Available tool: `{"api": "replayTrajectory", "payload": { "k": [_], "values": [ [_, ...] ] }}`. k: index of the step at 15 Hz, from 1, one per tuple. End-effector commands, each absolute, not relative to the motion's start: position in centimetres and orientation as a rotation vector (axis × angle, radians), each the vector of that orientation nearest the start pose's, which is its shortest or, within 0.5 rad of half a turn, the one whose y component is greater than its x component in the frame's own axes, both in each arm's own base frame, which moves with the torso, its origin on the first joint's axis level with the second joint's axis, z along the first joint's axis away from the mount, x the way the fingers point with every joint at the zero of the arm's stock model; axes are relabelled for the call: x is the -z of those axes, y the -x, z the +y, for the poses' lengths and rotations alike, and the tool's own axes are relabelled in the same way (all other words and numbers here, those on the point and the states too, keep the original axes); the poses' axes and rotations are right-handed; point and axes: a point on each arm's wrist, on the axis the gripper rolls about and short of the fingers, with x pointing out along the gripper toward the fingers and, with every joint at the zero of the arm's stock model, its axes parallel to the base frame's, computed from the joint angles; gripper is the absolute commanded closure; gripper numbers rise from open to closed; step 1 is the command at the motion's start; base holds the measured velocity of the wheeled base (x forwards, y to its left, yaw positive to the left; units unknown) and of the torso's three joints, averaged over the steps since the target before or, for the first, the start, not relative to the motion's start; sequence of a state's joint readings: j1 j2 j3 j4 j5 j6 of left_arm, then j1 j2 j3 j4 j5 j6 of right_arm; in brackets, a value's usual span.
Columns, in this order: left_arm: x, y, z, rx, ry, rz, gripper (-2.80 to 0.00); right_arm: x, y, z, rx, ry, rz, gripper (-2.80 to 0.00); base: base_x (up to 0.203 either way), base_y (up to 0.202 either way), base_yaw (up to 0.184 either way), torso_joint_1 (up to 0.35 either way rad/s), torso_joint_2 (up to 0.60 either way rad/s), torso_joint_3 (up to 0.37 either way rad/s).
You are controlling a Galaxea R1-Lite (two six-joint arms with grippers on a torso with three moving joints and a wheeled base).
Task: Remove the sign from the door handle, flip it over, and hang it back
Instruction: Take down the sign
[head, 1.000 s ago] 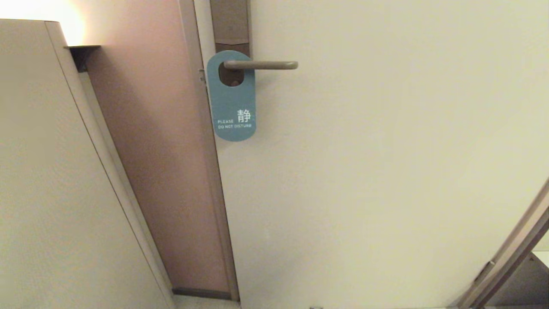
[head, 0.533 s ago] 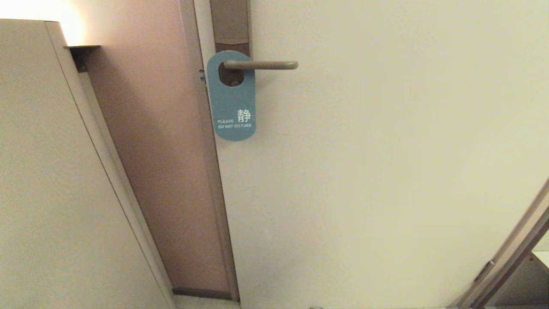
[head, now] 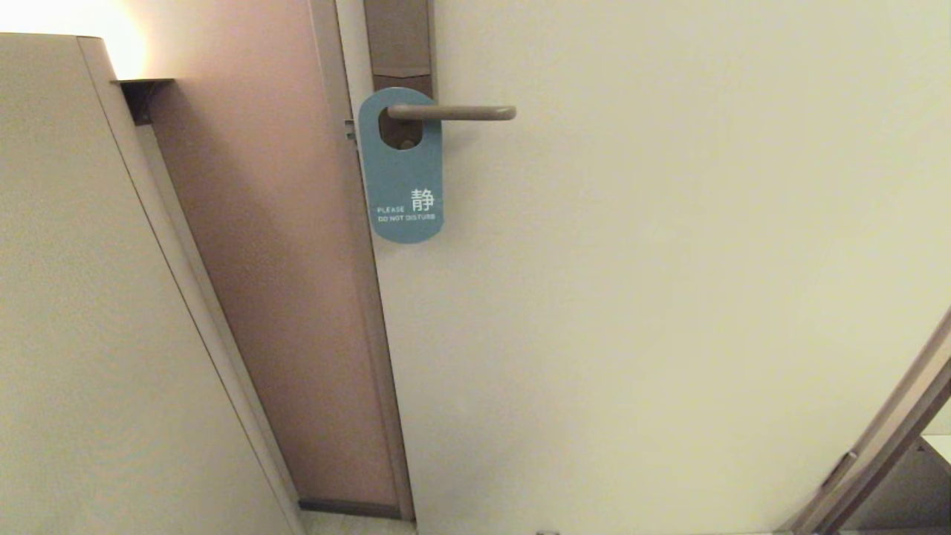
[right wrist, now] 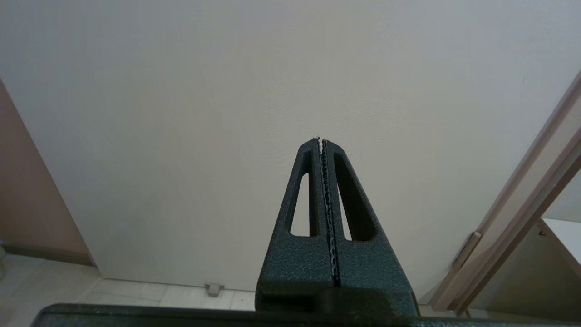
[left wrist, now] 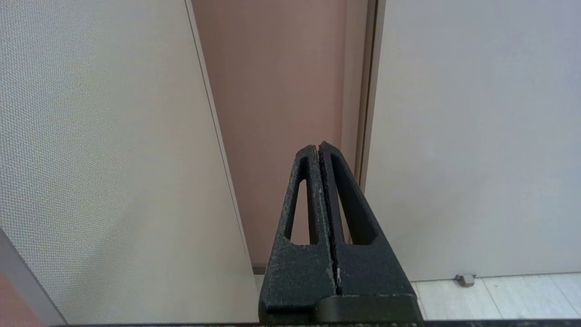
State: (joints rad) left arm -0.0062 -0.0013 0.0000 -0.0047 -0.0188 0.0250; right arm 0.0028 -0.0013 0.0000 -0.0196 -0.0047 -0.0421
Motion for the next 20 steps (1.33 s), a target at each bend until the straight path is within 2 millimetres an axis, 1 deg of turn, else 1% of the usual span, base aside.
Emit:
{"api": "replayTrajectory", "payload": {
  "k": [1,20],
  "values": [
    [-7.61,2.28,-0.03,0.024,-0.020,-0.006,0.00,-7.75,2.28,-0.02,0.002,0.043,-0.020,0.00,0.000,0.000,0.000,0.000,0.00,0.000],
    [-7.60,2.28,0.00,0.011,-0.026,-0.005,0.00,-7.75,2.28,-0.02,0.002,0.043,-0.020,0.00,0.000,0.000,0.000,0.000,0.00,0.000]
  ]
}}
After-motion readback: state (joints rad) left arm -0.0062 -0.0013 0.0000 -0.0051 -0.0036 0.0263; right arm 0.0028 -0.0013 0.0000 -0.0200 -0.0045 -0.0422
